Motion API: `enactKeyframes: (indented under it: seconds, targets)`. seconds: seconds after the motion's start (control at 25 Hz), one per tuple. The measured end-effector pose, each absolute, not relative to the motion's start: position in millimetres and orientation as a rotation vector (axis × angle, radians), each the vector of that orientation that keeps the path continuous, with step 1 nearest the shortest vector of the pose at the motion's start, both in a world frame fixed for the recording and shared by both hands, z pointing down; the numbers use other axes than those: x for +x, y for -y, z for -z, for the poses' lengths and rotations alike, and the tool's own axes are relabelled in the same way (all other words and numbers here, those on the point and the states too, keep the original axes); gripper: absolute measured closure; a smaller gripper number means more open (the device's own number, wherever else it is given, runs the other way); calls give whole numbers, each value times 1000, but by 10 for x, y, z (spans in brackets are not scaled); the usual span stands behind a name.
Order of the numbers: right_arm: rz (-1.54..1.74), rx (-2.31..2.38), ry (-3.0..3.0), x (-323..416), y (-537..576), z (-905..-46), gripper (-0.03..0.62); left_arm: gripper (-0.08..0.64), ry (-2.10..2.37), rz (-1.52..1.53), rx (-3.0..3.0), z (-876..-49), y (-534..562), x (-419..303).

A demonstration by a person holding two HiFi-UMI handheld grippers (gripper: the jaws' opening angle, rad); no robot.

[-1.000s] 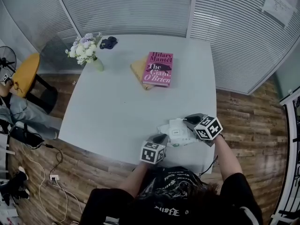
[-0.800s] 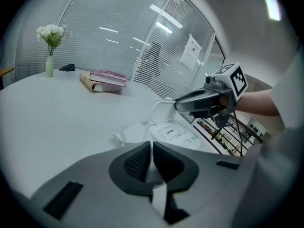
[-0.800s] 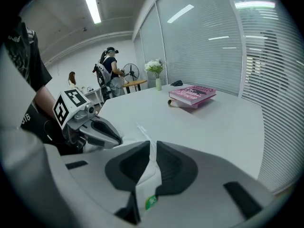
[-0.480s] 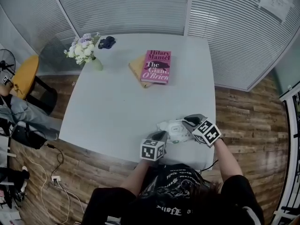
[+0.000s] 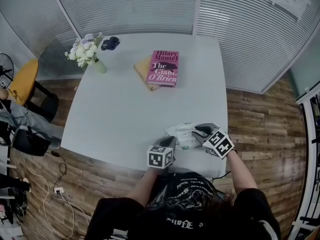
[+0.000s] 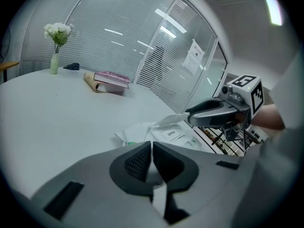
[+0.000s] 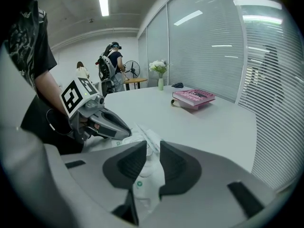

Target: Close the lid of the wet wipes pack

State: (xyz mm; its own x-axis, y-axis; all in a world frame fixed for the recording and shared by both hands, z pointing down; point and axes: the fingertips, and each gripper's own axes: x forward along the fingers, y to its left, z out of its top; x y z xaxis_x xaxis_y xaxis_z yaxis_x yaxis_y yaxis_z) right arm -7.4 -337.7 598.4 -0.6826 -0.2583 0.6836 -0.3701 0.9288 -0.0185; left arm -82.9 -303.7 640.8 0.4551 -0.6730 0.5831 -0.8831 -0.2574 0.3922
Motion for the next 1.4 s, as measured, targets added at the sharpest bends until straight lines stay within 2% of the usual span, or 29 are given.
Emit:
enactKeyframes:
  seconds: [0.12,0.4,0.84,1.4]
  targets:
    - [-232,427,2360,-65,3273,-5991,484,548,1301,-388,2016,-6404,3022,-818]
    - [-225,417,2328,-58,3156,-6109,486,548,1314,-394,2019,-6402,3031,-823]
    - [-368,501,2350,-130,3122,-6186,586,548,1316,-403,2023,-6408,3025,-823]
    - [-455,572,2242,-169,3108,-6421,592,548,1326,-396,2028,-6405,3019,-819]
